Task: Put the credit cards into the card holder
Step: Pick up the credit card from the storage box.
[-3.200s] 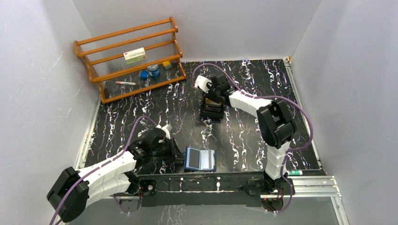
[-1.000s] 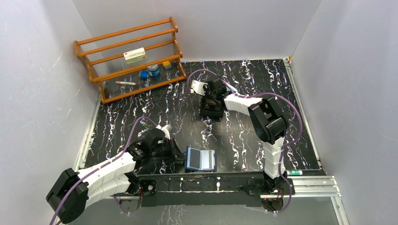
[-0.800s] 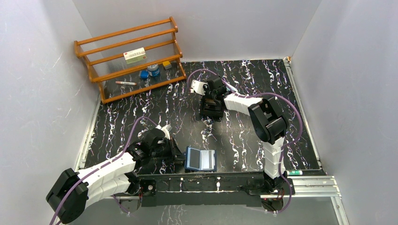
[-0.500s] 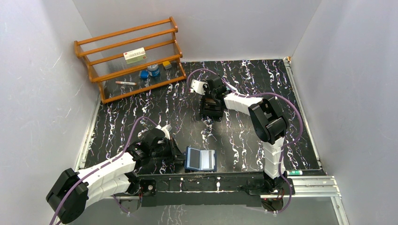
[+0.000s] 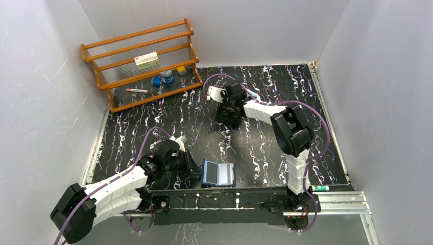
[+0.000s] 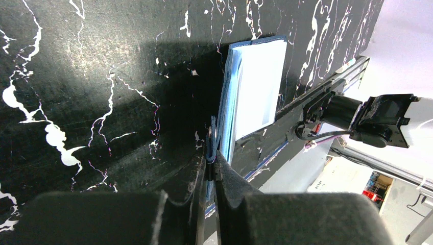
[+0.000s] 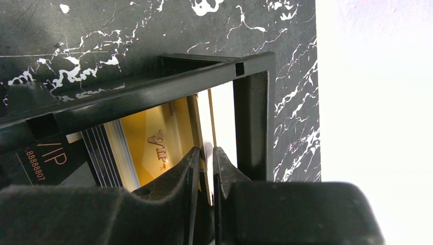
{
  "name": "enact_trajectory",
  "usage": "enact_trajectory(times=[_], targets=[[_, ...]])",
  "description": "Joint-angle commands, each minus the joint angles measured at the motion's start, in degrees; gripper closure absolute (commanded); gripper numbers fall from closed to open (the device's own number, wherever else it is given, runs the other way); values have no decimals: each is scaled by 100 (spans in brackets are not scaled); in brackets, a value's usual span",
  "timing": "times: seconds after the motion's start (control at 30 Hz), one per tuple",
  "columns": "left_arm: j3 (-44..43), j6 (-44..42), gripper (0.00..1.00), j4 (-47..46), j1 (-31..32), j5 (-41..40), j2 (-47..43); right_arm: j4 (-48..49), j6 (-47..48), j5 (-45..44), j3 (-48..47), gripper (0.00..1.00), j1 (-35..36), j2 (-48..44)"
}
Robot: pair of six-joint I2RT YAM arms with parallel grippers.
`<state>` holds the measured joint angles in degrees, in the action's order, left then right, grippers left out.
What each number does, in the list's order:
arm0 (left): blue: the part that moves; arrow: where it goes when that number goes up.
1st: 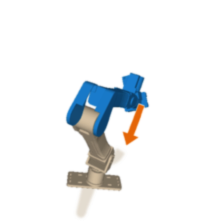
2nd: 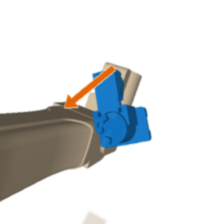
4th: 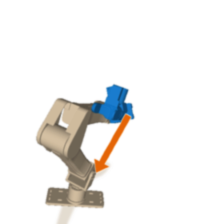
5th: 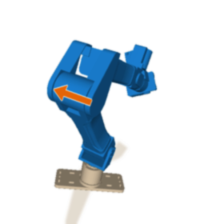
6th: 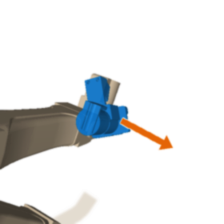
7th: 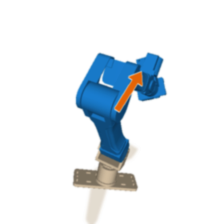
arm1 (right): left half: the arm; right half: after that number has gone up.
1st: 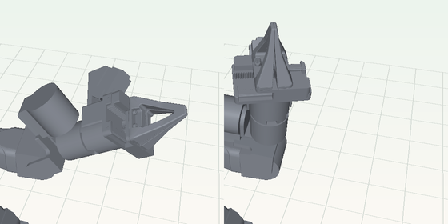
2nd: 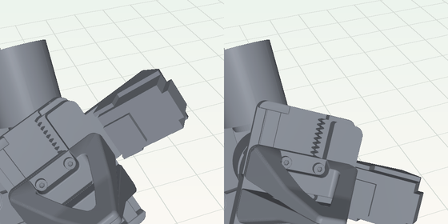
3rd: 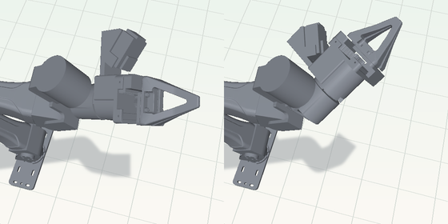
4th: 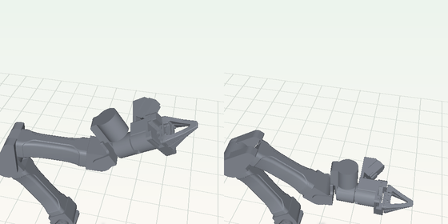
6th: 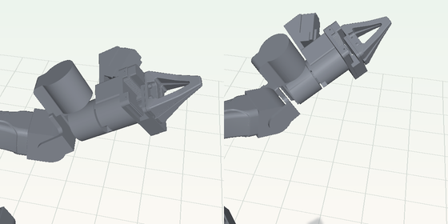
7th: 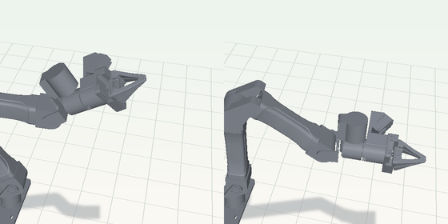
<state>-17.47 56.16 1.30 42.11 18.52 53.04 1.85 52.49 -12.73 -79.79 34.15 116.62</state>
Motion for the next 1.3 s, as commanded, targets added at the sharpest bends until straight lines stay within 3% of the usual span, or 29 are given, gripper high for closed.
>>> enact_trajectory(times=[0.0, 0.13, 0.2, 0.3, 0.8, 1.03, 1.27], targets=[[-2, -9, 93, -69, -10, 125, -52, 85, -2, -7, -346, 76, -6, -346], [-7, -11, 93, -68, -11, 129, -67, 2, -2, 67, -416, 80, -5, -335], [3, 0, 93, -76, -14, 128, -69, -77, -9, 150, -484, 92, -15, -321], [5, 0, 93, -71, -17, 134, -82, -135, -11, 168, -535, 100, -14, -282], [-22, 0, 91, -75, -17, 108, -29, -537, -355, 382, -582, 100, -20, -668], [-268, -39, 81, 439, -12, -143, -96, -917, -927, 516, -646, 100, -19, -989], [-732, 61, 63, 1429, -23, -1123, -591, -1611, -2278, 701, -875, 100, -9, -1353]])
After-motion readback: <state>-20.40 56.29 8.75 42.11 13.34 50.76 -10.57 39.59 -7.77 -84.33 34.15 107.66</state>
